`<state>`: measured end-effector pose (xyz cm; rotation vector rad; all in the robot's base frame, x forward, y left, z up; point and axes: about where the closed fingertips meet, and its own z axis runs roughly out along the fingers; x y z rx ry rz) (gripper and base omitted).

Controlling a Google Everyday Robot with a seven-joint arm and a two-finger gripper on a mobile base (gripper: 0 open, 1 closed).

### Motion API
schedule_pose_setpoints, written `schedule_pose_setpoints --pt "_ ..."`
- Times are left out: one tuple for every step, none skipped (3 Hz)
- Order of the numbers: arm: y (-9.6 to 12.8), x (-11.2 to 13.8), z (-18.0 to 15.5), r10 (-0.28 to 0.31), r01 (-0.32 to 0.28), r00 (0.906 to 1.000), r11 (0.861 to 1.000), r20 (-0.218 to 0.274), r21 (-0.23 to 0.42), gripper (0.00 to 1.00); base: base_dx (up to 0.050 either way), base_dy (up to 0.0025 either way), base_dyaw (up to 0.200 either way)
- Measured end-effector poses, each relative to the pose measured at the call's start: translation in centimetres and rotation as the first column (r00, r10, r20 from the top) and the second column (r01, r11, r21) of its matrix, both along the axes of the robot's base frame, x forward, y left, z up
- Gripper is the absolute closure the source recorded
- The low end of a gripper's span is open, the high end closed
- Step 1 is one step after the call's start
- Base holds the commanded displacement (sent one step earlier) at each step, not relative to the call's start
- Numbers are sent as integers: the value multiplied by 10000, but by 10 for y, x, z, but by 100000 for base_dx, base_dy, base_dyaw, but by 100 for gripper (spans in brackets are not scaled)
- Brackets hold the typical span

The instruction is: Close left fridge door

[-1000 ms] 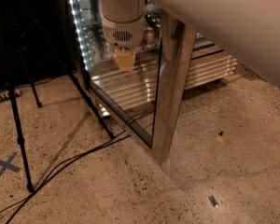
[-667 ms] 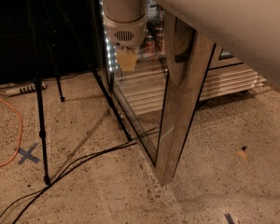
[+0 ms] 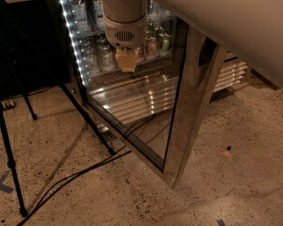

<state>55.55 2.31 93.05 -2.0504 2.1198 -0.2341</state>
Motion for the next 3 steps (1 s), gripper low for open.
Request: schedule_pose_setpoints --pt "0 0 0 0 0 10000 10000 0 0 100 4945 2 -65" --pt "0 0 0 0 0 10000 10000 0 0 100 3545 -253 -13901" --pt "0 0 0 0 0 10000 10000 0 0 100 4992 5 -117"
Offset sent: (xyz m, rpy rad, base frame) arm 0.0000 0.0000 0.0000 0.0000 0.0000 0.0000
